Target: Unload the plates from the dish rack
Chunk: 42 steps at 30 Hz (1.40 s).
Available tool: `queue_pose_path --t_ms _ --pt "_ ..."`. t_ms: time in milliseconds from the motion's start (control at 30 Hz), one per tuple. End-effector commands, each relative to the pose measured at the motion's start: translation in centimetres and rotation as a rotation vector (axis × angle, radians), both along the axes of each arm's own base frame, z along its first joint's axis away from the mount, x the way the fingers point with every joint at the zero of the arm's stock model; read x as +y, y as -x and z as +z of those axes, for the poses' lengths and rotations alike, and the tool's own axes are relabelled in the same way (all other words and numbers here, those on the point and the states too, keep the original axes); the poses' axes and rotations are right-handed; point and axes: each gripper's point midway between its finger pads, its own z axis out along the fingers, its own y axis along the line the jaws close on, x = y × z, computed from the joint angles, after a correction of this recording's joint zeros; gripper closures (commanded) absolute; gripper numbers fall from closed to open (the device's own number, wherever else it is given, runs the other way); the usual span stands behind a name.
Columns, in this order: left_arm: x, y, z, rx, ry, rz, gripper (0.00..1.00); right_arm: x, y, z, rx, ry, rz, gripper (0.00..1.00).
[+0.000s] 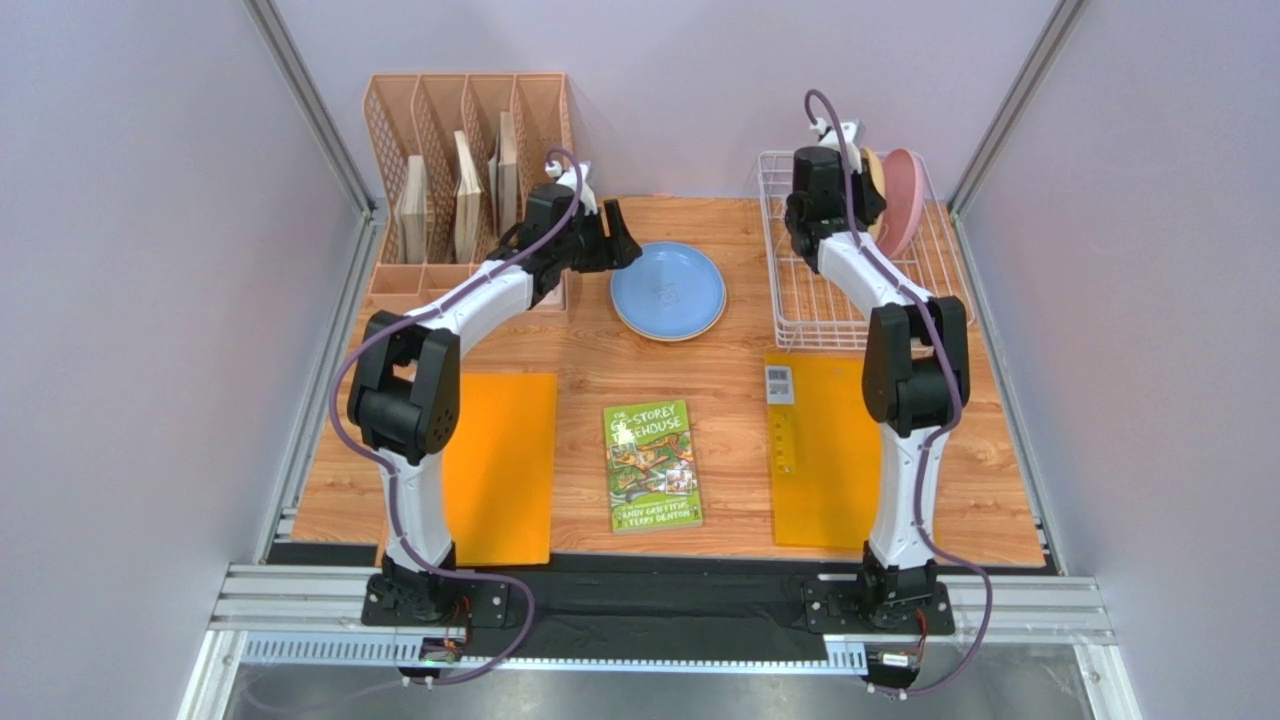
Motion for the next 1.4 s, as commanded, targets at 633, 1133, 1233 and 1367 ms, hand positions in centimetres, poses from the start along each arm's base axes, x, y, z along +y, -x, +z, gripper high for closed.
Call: queue_pose_path --t_ms 633,1133,1233,1367 --pt "-4.2 1.2 7.1 -0.116 0.214 -0.192 0.27 6.5 10.0 11.3 -0.364 -0.571 0.282 0.85" --pt "-6.8 1.9 7.3 -0.120 0.365 -0.265 0.28 16.1 10.9 6.5 -0.223 -0.984 0.599 0.86" --pt "-6.7 1.7 6.6 -0.110 0.360 -0.250 0.28 17.1 11.0 5.9 -0.209 -1.043 0.625 0.86" --pt "-6.3 1.6 5.7 -0.099 0.347 -0.221 0.28 18.6 11.4 5.7 -0.204 -1.108 0.684 0.86"
